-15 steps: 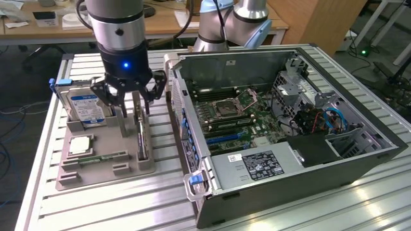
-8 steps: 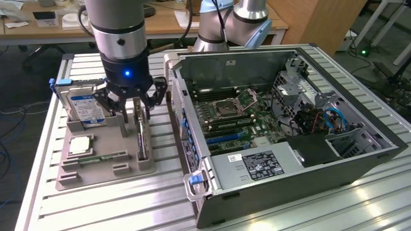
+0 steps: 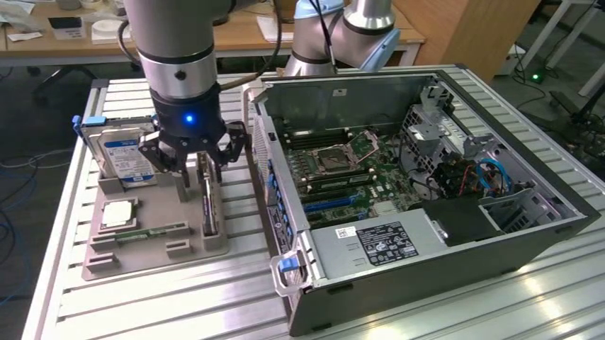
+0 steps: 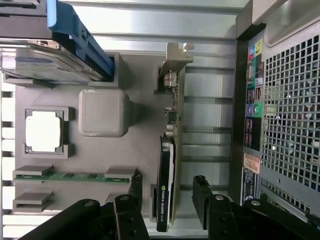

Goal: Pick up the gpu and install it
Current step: 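Pick up the gpu and move the gpu toward the slot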

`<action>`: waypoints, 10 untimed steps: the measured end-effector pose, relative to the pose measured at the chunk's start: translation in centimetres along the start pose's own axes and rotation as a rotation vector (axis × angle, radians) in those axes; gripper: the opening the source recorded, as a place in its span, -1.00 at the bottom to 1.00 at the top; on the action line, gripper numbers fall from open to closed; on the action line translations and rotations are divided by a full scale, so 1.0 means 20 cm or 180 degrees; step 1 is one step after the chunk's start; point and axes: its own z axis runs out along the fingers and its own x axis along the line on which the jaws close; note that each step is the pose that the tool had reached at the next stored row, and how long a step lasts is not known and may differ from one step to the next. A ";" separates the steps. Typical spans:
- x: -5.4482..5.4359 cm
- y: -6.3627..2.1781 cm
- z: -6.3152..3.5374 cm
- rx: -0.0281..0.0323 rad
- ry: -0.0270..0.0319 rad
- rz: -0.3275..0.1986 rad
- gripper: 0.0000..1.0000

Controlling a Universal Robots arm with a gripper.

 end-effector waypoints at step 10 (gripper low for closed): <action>0.00 -0.001 0.021 0.0000 0.0000 0.0002 0.06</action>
